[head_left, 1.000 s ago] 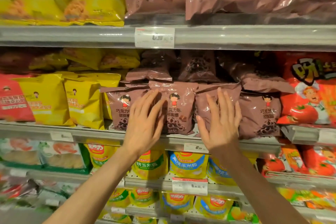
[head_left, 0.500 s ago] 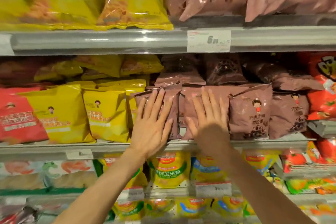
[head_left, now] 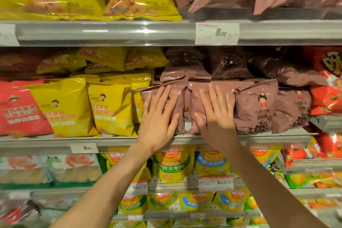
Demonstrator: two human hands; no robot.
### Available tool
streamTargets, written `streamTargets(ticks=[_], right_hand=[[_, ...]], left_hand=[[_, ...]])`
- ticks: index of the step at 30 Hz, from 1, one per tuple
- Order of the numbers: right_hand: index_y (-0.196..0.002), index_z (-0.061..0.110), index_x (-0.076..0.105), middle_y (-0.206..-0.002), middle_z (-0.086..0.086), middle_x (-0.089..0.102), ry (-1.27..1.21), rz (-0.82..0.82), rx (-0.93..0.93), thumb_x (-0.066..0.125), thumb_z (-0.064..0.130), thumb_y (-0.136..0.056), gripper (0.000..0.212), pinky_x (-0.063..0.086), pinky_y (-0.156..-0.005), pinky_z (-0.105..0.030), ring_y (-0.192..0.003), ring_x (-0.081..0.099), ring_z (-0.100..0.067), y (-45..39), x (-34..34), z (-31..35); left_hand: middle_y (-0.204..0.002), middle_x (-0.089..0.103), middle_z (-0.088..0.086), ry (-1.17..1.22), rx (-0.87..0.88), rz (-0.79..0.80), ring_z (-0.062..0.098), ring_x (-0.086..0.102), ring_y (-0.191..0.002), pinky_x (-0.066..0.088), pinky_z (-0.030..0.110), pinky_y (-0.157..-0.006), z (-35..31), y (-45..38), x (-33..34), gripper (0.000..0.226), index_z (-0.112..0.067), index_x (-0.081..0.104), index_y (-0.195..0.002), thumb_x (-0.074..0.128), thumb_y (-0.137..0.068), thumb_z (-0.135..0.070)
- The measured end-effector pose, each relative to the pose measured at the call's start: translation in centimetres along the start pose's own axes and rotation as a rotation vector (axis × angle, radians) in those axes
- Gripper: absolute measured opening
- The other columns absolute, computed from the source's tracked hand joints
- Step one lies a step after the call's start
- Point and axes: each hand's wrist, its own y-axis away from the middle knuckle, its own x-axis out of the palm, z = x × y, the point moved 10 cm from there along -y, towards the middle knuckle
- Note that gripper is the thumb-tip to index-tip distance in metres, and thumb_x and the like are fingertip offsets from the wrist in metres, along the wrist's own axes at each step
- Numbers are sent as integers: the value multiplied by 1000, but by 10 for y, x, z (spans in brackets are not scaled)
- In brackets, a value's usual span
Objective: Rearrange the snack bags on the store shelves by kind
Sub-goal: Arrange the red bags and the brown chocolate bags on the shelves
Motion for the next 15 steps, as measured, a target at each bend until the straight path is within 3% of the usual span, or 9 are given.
streamTargets(ticks=[4, 7, 10, 13, 15], right_hand=[[-147, 7, 50, -162, -15, 36, -273, -109, 91, 57, 33, -95, 59, 18, -123, -58, -151, 31, -33, -1, -21, -2], [-135, 3, 61, -149, -18, 51, -365, -188, 120, 63, 26, -93, 48, 32, -115, -59, -139, 45, -38, -1, -38, 13], [-126, 0, 65, -135, -19, 59, -509, -196, 80, 67, 19, -92, 39, 41, -106, -54, -126, 54, -38, 0, -49, 40], [-119, 3, 66, -115, -11, 63, -653, -107, -8, 64, 17, -95, 27, 50, -92, -44, -107, 60, -27, -1, -47, 76], [-121, 10, 64, -109, -4, 64, -672, 60, -71, 60, 22, -99, 26, 53, -85, -41, -99, 63, -23, -4, -30, 112]], left_hand=[[-158, 48, 9, 275, -103, -87, 25, 39, -150, 24, 40, -127, 8, 5, -37, 49, -9, 54, -147, 62, -100, -21], [-139, 60, 10, 319, -210, -206, 23, 52, -132, 38, 30, -115, 23, 25, -67, 37, -4, 63, -134, 66, -97, -11], [-125, 61, 7, 344, -358, -252, 21, 57, -119, 46, 33, -102, 55, 55, -84, 32, -7, 65, -128, 63, -97, -14], [-123, 56, 8, 360, -488, -280, 18, 57, -109, 50, 32, -93, 100, 84, -95, 35, -11, 63, -130, 62, -96, -19], [-131, 52, 11, 321, -558, -228, 24, 55, -117, 50, 35, -96, 131, 96, -95, 45, -13, 59, -139, 61, -96, -26]])
